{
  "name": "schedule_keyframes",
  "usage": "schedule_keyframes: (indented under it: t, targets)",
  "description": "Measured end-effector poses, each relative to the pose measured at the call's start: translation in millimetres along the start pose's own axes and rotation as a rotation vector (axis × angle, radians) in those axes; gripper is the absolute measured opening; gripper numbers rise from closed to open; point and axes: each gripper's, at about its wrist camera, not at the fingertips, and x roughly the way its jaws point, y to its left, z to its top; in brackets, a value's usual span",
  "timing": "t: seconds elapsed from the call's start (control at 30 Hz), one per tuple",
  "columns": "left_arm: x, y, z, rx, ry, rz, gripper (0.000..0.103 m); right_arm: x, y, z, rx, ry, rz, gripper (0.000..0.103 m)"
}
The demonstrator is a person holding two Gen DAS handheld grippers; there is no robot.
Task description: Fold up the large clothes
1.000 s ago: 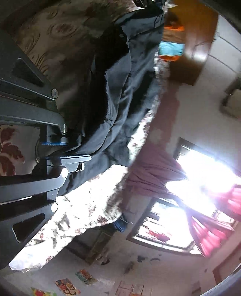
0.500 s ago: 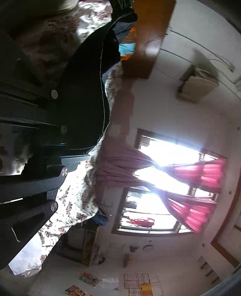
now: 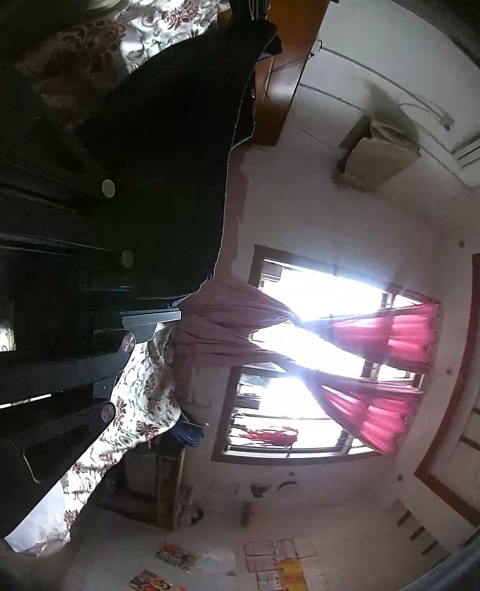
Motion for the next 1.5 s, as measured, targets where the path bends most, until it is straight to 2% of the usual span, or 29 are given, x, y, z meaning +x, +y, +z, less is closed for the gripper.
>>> schedule_keyframes:
  t: [0.13, 0.33, 0.57, 0.73, 0.9, 1.0, 1.1, 1.23, 1.4, 1.5]
  targets:
    - [28, -9, 7, 0.027, 0.019, 0.002, 0.012, 39, -3, -3, 0.004, 0.029, 0.022, 0.005]
    - [79, -9, 18, -0.015, 0.069, -0.026, 0.012, 98, -3, -5, -0.005, 0.05, 0.049, 0.005]
    - [135, -18, 15, 0.007, 0.089, -0.003, 0.012, 170, -1, -23, 0.028, 0.085, 0.067, 0.005]
    - [180, -26, 14, 0.01, 0.114, 0.006, 0.012, 222, 3, -33, 0.002, 0.109, 0.049, 0.005]
    - [238, -34, 16, 0.056, 0.139, 0.012, 0.012, 286, 14, -41, -0.046, 0.151, 0.027, 0.005]
    - [281, -36, 13, 0.059, 0.184, 0.005, 0.01, 327, 24, -46, -0.079, 0.193, 0.021, 0.005]
    - [317, -43, 4, 0.106, 0.228, 0.021, 0.01, 366, 36, -55, -0.117, 0.237, 0.022, 0.005]
    - [364, -46, -18, 0.098, 0.338, 0.02, 0.009, 406, 58, -75, -0.19, 0.293, 0.017, 0.005]
    - [394, -53, -48, 0.085, 0.419, 0.026, 0.009, 438, 80, -94, -0.242, 0.377, -0.006, 0.005]
    - [401, -56, -53, 0.084, 0.437, 0.022, 0.01, 440, 92, -98, -0.273, 0.385, -0.023, 0.007]
